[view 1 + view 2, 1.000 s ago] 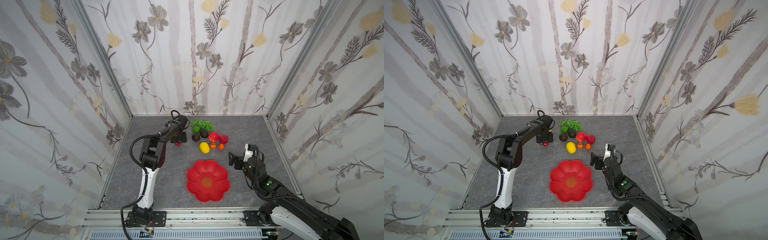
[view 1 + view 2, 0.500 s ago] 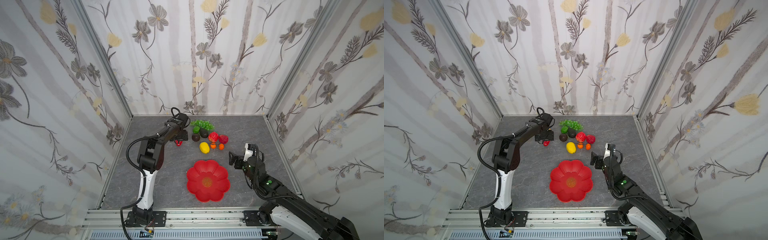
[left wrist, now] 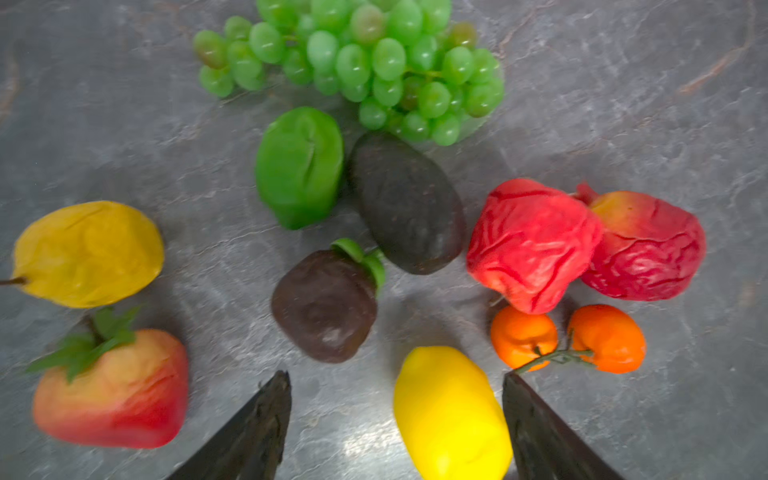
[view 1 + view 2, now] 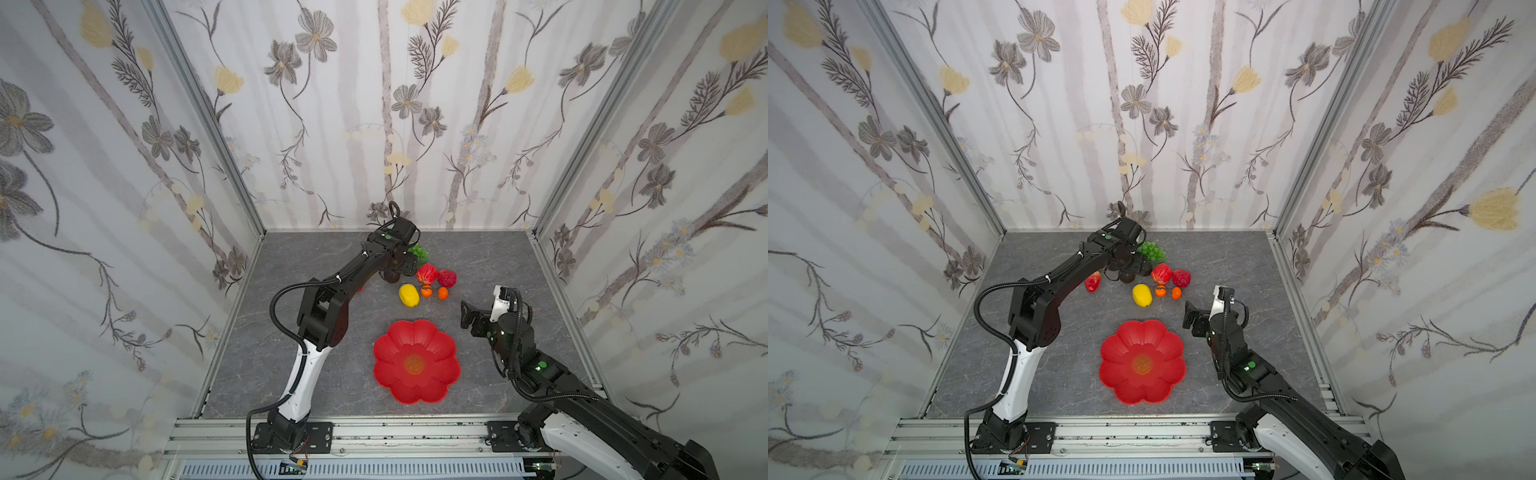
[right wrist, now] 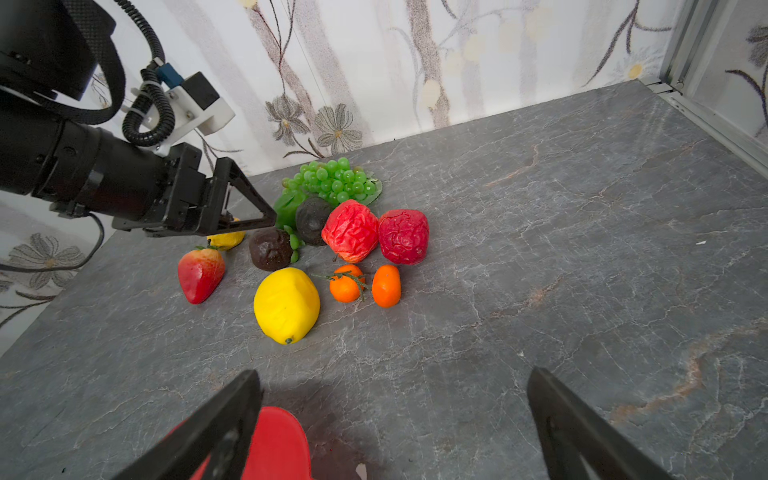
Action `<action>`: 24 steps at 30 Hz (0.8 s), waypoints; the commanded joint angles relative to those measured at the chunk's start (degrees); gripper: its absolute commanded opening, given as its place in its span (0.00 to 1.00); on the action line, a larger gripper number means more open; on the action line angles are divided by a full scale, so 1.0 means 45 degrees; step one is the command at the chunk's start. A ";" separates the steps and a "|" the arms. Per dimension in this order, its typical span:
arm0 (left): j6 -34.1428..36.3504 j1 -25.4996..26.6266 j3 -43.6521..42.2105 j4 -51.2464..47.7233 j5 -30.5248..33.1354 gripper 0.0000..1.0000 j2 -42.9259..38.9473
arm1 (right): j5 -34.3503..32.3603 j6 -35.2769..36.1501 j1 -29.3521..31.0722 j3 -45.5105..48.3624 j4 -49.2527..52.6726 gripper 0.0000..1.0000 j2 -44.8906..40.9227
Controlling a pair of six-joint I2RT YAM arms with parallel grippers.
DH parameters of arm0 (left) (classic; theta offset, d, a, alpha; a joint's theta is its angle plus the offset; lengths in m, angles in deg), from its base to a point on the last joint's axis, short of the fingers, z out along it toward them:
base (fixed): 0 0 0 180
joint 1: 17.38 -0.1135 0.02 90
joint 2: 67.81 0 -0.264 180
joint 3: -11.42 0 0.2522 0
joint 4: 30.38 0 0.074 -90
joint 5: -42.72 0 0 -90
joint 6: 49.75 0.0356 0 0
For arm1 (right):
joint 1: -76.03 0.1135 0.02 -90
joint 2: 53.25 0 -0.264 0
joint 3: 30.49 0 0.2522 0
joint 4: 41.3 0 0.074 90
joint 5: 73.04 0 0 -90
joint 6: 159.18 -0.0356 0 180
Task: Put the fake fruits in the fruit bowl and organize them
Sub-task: 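Reach the left gripper over the fruits and grasp the large red apple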
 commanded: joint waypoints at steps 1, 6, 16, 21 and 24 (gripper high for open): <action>0.0563 0.0362 0.1406 -0.0347 -0.0657 0.81 0.0947 | -0.0175 -0.0085 -0.0014 0.0003 0.0062 1.00 -0.0049; 0.0755 0.0735 0.3560 -0.0806 -0.0775 0.80 0.2489 | -0.0184 -0.0096 -0.0026 0.0131 0.0029 1.00 -0.0138; 0.1245 0.1039 0.4627 -0.0294 -0.0715 0.74 0.3615 | -0.0176 -0.0106 -0.0044 0.0198 -0.0056 1.00 -0.0012; 0.1284 0.1033 0.5001 -0.0263 -0.0720 0.74 0.4139 | -0.0107 -0.0088 -0.0071 0.0206 -0.0111 1.00 0.0047; 0.1194 0.1034 0.5100 -0.0142 -0.0855 0.74 0.4387 | -0.0101 -0.0117 -0.0071 0.0209 -0.0146 1.00 0.0124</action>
